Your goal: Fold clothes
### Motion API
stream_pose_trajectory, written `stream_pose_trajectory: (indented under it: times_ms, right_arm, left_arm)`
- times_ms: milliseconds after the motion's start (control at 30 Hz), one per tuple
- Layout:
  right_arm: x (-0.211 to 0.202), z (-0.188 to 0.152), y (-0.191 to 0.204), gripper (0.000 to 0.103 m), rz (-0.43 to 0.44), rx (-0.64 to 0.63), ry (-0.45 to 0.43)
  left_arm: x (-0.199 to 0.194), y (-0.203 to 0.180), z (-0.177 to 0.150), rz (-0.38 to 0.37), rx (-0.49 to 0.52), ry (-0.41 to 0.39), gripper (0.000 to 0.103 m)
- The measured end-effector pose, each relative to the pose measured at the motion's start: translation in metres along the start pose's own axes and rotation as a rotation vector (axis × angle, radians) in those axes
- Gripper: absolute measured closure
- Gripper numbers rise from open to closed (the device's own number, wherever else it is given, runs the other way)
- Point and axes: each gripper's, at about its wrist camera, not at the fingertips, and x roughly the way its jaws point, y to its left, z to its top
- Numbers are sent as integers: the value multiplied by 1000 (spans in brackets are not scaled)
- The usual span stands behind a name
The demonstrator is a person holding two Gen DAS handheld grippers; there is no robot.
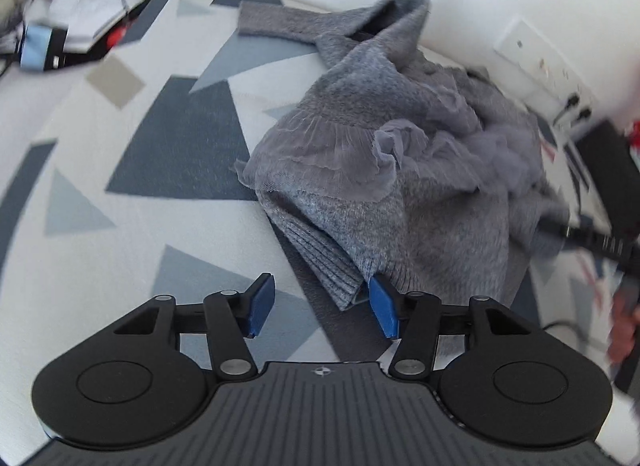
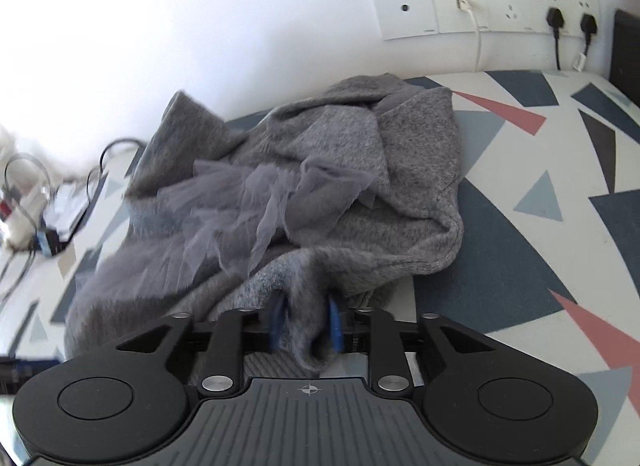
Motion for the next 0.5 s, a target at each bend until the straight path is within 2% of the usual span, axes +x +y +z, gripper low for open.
stream_pose_trajectory:
  times_ms: [67,100,200,233,267,333,400,433,500]
  right_arm:
    - [-2,-6,2,59,-11,-19,-1]
    - [-3,-10,2,55,-17,-28,-2]
    - [-3,-18,4,54,-20,-62,-2]
    - [-1,-20,5,54,-25,-75,-1]
    - [0,-22,6,56,-31,-88,-2]
    - [3,-24,9,63,-38,-110,-10]
    - [1,-22,9,74,-38,-102,-28]
    - [-1,-20,9,84,-33,-95,-35]
    - [-9,-13,3,88,6,-55,-28]
  left_arm:
    - [2,2,1,-17,-25,-9,49]
    - [3,1,2,-23,-30,-9,49]
    - [7,1,6,-33,-41,-15,49]
    - [8,1,7,-34,-43,-20,53]
    - [10,1,8,-22,-46,-22,58]
    - [11,2,11,16,-55,-12,83]
    - [8,6,13,37,-72,-3,87]
    - [4,9,12,40,-80,-4,92]
    - [-4,14,11,46,-84,-4,94]
